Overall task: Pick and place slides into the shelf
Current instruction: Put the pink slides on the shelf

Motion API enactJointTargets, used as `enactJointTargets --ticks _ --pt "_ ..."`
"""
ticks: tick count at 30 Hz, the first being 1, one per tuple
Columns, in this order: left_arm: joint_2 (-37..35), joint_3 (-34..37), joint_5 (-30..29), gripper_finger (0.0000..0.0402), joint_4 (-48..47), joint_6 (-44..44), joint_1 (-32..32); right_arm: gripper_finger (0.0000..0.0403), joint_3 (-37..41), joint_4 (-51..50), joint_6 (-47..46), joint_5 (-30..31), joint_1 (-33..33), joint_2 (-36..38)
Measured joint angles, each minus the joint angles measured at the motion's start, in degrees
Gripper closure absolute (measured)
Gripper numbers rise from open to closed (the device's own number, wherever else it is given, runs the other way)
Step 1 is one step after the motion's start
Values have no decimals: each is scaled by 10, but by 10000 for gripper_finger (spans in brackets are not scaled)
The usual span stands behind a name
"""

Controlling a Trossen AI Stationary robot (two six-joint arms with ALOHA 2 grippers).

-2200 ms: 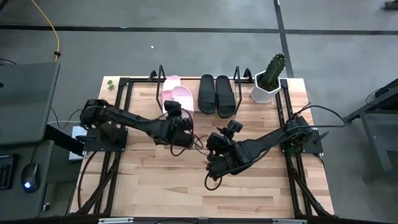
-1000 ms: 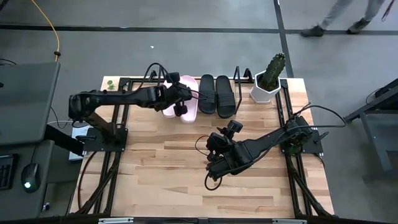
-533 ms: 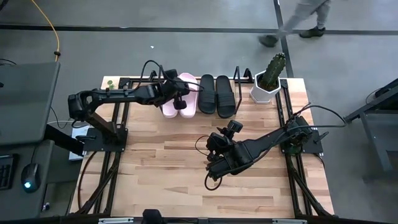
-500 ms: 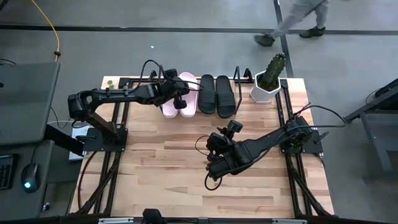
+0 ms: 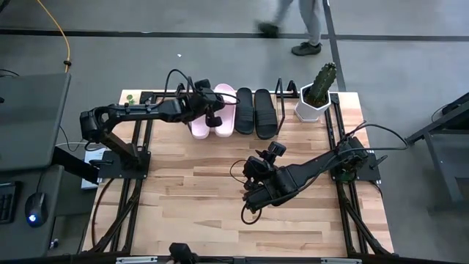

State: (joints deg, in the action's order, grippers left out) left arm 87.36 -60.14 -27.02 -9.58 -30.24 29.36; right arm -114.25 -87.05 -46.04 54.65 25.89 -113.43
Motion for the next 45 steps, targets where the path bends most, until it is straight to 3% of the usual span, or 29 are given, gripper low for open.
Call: enactJointTargets --ticks 14,27,34,45 --pt "0 96 37 401 104 5 52 257 0 1 0 0 0 0" --pt "2 97 56 401 146 6 52 257 0 6 0 3 -1 0" --pt "40 97 56 401 158 5 52 257 0 7 0 3 -1 0" --pt "81 97 22 401 172 -15 52 257 0 7 0 2 -1 0"
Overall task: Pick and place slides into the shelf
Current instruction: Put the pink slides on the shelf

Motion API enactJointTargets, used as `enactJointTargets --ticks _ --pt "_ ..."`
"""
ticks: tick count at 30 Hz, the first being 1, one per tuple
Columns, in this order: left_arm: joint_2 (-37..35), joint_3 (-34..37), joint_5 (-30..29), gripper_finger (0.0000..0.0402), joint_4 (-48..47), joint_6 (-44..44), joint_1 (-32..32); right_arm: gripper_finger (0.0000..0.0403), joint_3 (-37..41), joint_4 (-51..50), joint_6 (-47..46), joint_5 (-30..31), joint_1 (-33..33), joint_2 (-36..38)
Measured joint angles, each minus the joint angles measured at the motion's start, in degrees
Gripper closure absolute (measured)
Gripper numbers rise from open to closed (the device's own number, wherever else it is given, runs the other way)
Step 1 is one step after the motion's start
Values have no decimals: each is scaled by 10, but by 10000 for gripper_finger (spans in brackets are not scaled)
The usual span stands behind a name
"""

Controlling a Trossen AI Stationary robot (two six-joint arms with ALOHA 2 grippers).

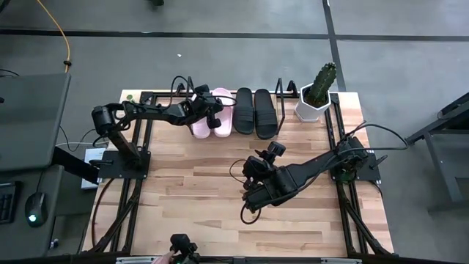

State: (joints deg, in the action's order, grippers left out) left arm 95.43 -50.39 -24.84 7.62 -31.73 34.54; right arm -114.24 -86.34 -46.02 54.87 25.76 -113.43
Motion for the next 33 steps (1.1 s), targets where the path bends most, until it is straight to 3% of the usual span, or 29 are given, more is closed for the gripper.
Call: enactJointTargets --ticks 7,19,33 --pt "0 0 1 397 2 0 0 257 0 0 0 0 0 0" --pt "0 0 -1 348 4 2 0 257 0 0 0 0 0 0" --pt "0 -1 0 225 38 5 0 257 0 1 0 0 0 0"
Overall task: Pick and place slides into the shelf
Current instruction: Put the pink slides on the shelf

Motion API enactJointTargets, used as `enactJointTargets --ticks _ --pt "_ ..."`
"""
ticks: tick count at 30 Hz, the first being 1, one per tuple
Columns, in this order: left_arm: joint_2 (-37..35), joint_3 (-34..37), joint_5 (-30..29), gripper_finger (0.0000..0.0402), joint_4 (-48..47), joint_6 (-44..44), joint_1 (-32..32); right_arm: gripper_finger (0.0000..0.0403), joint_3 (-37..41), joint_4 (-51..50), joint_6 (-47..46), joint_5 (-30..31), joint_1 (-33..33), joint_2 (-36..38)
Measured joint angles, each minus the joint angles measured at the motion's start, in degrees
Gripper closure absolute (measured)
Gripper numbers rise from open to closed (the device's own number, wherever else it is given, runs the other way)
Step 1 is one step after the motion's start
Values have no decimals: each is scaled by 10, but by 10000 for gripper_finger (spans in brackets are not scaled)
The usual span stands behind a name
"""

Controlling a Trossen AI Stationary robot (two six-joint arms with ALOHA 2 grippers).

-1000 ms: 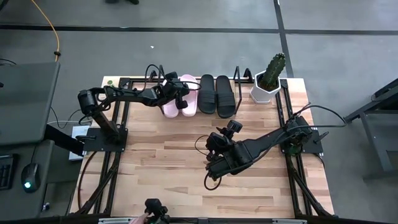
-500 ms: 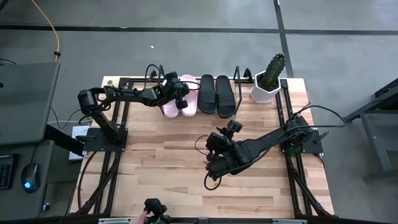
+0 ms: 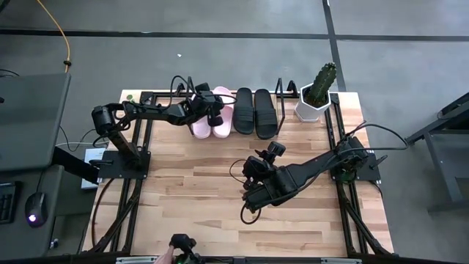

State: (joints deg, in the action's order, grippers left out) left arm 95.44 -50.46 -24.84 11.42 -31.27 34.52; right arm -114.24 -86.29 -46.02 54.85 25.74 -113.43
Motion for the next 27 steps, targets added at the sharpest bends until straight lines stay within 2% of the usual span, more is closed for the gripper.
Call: enactJointTargets --ticks 10,15,21,27 --pt "0 0 -2 150 21 5 0 257 0 0 0 0 0 0" --pt "0 0 -5 132 15 15 0 257 0 0 0 0 0 0" --pt "0 0 -42 117 -17 2 0 257 0 0 0 0 0 0" --pt "0 0 -45 106 -24 4 -1 257 0 0 0 2 0 0"
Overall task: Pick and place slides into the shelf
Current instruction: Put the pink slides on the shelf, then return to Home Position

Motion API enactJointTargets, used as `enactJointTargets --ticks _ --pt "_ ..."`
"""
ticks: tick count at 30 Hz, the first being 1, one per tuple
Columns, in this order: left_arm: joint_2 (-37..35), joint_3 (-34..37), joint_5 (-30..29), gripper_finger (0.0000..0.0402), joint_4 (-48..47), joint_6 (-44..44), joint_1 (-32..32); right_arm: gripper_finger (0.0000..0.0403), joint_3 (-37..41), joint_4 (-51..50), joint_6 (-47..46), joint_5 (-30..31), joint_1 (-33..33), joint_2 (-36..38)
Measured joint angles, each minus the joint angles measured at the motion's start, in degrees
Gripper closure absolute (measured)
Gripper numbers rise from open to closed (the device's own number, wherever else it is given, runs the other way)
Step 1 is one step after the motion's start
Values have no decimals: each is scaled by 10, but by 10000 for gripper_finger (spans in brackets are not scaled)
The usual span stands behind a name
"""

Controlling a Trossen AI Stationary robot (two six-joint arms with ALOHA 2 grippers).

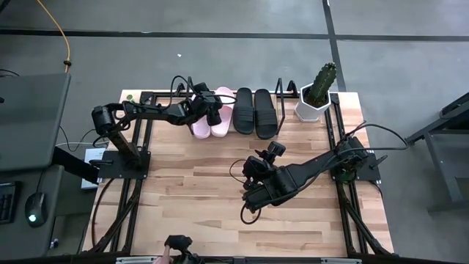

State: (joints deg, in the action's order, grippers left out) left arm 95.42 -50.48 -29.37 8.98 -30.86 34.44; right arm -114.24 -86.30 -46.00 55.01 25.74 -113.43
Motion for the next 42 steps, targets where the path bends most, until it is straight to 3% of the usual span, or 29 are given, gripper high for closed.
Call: enactJointTargets --ticks 9,24,28,33,42 --pt "-1 0 1 107 -2 11 -41 257 0 0 0 0 0 0" --pt "-1 -3 -47 108 -6 41 -148 257 0 0 0 2 0 0" --pt "-5 -16 -47 108 -35 74 -163 257 0 0 -3 32 0 0" --pt "-50 -21 -2 125 -83 114 -172 257 0 0 -1 53 6 0" --pt "-195 -20 139 202 -188 146 -178 257 0 -9 -2 79 7 0"
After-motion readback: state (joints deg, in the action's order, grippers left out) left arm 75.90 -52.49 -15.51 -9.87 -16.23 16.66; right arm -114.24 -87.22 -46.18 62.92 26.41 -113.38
